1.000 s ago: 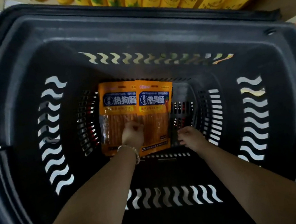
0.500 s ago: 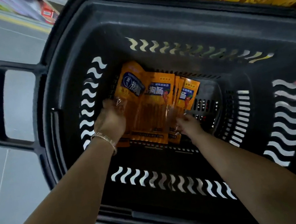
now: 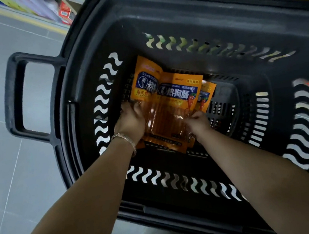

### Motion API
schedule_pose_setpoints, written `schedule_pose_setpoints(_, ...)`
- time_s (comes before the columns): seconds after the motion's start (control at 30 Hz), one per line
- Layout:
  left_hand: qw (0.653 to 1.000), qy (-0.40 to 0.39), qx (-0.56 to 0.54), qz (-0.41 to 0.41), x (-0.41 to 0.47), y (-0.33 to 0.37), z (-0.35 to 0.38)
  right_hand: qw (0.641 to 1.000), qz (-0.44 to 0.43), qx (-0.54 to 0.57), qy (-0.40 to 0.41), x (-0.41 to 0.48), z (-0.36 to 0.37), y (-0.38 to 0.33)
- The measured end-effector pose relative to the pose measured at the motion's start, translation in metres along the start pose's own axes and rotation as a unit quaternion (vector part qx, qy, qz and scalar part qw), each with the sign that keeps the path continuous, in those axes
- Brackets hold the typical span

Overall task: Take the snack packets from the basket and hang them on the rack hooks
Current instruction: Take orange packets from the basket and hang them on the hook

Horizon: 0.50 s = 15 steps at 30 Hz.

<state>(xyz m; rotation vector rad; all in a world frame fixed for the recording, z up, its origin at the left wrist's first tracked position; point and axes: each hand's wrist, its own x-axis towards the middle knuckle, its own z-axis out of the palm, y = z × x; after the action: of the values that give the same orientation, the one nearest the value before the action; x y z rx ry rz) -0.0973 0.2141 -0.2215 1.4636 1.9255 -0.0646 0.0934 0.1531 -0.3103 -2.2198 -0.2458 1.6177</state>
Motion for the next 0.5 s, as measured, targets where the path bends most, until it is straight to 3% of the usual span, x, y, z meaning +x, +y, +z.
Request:
schedule_pose_setpoints(0.2, 0.996, -0.072, -0.04, 0.018, -0.036, 0.023, -0.029, 0.997, -0.053, 0.045, 0.04, -0.058, -0.05, -0.018)
schedule_pose_setpoints(0.4, 0.989, -0.048, -0.11, 0.082, -0.086, 0.05, -0.072, 0.974, -0.187, -0.096, 0.087, -0.144, -0.109, -0.036)
schedule_pose_setpoints(0.5, 0.981, -0.038, -0.146, 0.12, -0.108, 0.064, -0.094, 0.948, -0.261, -0.113, 0.14, -0.192, -0.139, -0.044)
